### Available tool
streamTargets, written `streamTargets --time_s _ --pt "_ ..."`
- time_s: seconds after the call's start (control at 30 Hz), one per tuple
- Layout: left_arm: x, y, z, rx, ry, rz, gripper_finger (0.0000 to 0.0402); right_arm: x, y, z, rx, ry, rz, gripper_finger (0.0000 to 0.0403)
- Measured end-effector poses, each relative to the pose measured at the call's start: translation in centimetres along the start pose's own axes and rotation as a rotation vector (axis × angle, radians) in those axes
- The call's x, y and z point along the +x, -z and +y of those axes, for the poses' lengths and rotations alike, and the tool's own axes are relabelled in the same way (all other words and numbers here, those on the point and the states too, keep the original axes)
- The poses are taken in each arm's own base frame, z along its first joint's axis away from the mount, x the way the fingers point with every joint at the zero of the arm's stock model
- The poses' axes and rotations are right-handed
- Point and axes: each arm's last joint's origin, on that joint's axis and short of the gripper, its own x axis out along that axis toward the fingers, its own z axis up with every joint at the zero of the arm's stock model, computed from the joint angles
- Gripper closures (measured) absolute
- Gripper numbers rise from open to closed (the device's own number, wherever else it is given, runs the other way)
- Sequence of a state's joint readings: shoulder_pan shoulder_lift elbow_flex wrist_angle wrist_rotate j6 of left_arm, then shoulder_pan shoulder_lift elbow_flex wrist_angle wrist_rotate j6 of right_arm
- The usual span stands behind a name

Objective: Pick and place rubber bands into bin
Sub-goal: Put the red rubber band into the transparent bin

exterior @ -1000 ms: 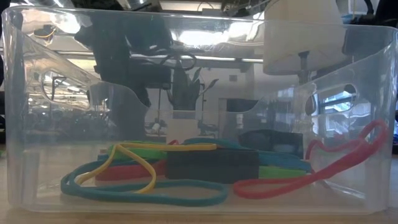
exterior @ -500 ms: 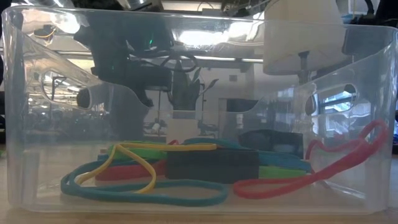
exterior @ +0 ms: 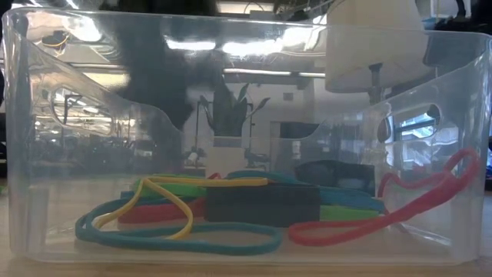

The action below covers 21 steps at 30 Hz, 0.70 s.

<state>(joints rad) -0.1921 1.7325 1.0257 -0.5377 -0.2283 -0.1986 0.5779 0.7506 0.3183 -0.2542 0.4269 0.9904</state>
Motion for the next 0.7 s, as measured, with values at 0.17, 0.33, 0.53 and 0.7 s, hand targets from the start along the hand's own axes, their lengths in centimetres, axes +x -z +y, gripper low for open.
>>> streamTargets --time_s 0.17,0.33,0.53,0.7 --pt "-3.4 -2.9 -0.6 -0.012 0.0 -0.028 0.04 0.0 0.1 -0.1 -0.022 0.01 0.007 0.0396" --pt "-7.9 -6.2 -2.1 -0.003 -0.014 -0.184 0.04 0.0 0.1 -0.1 -0.087 0.003 0.016 0.0396" --pt "-12.5 -9.6 -5.3 -0.045 0.012 -0.382 0.04 0.0 0.3 0.0 -0.115 -0.051 0.095 0.0396" --pt "-13.7 -11.4 -9.0 -0.045 0.054 -0.45 0.04 0.0 0.5 0.1 -0.119 -0.077 0.136 0.0396"
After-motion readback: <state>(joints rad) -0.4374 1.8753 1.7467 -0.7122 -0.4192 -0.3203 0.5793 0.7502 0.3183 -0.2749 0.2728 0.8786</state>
